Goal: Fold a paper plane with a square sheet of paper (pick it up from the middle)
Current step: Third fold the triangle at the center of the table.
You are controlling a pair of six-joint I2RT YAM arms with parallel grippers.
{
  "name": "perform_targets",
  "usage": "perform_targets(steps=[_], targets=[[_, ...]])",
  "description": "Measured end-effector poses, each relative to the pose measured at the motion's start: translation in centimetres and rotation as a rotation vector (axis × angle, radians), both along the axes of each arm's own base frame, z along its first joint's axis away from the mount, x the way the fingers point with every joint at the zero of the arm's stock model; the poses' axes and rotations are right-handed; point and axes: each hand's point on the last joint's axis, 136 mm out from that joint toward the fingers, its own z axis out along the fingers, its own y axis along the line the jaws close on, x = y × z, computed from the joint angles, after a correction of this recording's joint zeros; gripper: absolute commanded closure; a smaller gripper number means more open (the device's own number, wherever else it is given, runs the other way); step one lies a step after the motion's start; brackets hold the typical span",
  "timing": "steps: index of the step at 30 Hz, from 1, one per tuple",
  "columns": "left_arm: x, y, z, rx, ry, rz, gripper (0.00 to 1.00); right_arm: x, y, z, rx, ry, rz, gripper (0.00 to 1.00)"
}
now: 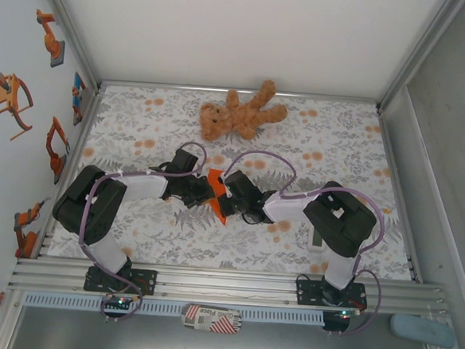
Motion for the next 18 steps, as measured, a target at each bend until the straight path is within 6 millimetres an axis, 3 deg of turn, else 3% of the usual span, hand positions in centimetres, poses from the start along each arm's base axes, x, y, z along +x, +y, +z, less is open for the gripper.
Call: perform_targets(steps=[11, 18], targets=[[0.4, -0.1, 0.5, 0.015, -0.006, -0.011, 0.87, 0.0, 0.0, 0.0, 0.002, 0.001, -0.002, 1.00], [2.9, 0.4, 2.2, 0.032, -0.057, -0.003, 0.87, 0.1, 0.0, 0.3, 0.011, 0.005, -0.001, 1.00]])
